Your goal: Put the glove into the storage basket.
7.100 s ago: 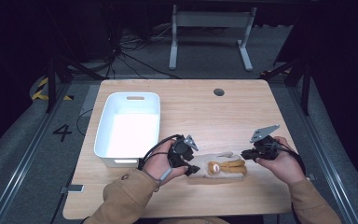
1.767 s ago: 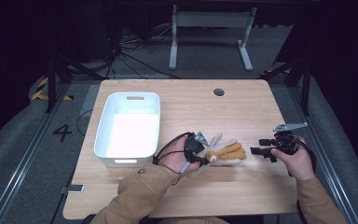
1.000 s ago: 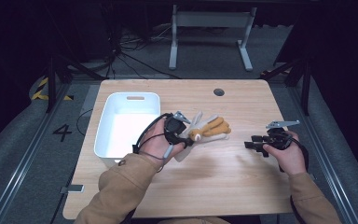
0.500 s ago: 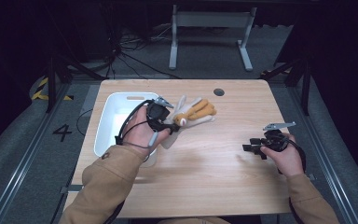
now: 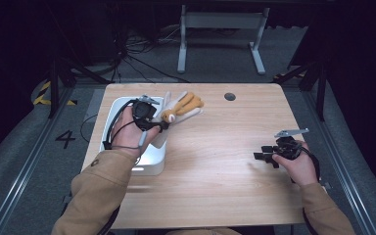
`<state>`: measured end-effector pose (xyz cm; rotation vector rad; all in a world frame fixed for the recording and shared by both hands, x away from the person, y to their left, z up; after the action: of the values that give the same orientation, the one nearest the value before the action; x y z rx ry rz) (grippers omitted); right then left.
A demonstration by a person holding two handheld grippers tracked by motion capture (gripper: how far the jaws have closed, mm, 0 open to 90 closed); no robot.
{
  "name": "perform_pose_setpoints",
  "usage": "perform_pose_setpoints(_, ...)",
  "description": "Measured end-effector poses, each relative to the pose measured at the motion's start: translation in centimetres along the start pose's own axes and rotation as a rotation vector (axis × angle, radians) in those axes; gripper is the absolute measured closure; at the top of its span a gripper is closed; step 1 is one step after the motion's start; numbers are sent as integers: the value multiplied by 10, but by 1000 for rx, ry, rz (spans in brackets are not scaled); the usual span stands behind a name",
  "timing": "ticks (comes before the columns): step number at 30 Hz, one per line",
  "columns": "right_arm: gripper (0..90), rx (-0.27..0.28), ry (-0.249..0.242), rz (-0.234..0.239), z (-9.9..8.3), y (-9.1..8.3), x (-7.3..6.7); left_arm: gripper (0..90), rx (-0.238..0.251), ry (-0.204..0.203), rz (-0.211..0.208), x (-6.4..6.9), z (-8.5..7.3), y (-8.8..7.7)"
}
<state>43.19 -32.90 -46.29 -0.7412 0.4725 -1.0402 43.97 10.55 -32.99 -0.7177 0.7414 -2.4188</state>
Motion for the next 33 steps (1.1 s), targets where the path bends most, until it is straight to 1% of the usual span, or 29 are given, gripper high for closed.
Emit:
perform_pose_setpoints(2, 421, -5, 6, 0, 0, 0, 0, 751, 4, -14, 13, -5, -2, -3)
perform_pose_setpoints(3, 421, -6, 8, 1, 0, 0, 0, 751, 7, -27, 26, -9, -4, -5)
perform_pose_setpoints(4, 420, -7, 3, -3, 0, 1, 0, 751, 6, -30, 31, -11, -5, -6)
perform_pose_setpoints(5, 421, -9, 4, -4, 0, 1, 0, 752, 11, -44, 41, -14, -6, -8)
perform_pose_setpoints(10, 420, -10, 6, -3, -1, 1, 0, 751, 20, -89, 82, -25, -11, -13)
perform_pose_setpoints(12, 420, -12, 4, -2, -1, 1, 0, 750, 25, -106, 87, -28, -13, -15)
perform_pose_setpoints(14, 420, -13, 2, 0, -1, 1, 0, 750, 33, -114, 91, -32, -15, -18)
perform_pose_setpoints(15, 418, -13, 1, -2, -1, 1, 0, 749, 38, -124, 98, -34, -15, -19)
perform_pose_setpoints(16, 417, -13, 0, -4, -1, 1, 0, 749, 38, -126, 104, -35, -16, -20)
perform_pose_setpoints(17, 417, -14, -1, -4, -1, 1, 0, 749, 46, -139, 109, -37, -17, -20)
perform_pose_setpoints(18, 417, -14, 0, -4, -1, 1, 0, 749, 45, -141, 113, -38, -18, -21)
perform_pose_setpoints(19, 417, -14, -1, -4, -1, 1, 0, 749, 46, -160, 116, -40, -20, -22)
perform_pose_setpoints(20, 417, -14, 0, -6, -1, 2, 0, 748, 46, -170, 123, -42, -21, -22)
perform_pose_setpoints(22, 412, -17, 5, -3, -1, 2, 0, 748, 41, -184, 142, -45, -24, -21)
perform_pose_setpoints(27, 411, -15, 2, 3, -1, 2, -1, 748, 52, -220, 153, -53, -31, -20)
perform_pose_setpoints(28, 411, -14, 3, 2, -1, 2, -1, 748, 51, -222, 156, -55, -32, -20)
perform_pose_setpoints(29, 411, -15, 4, 2, -1, 2, -2, 748, 53, -230, 169, -58, -35, -20)
perform_pose_setpoints(33, 412, -15, 2, 17, 0, 4, -2, 748, 73, -271, 175, -66, -42, -21)
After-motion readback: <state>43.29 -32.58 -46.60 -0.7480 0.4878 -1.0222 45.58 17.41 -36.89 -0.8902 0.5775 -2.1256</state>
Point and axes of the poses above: each handheld gripper's, and its own axes: y roughly forward along the jaws, z roughly out of its top, x roughly to its right, the point moved 3 cm from there along y, roughly forward along the jaws, and after that the axes turned 15 degrees about -z, right-handed, at the moved point
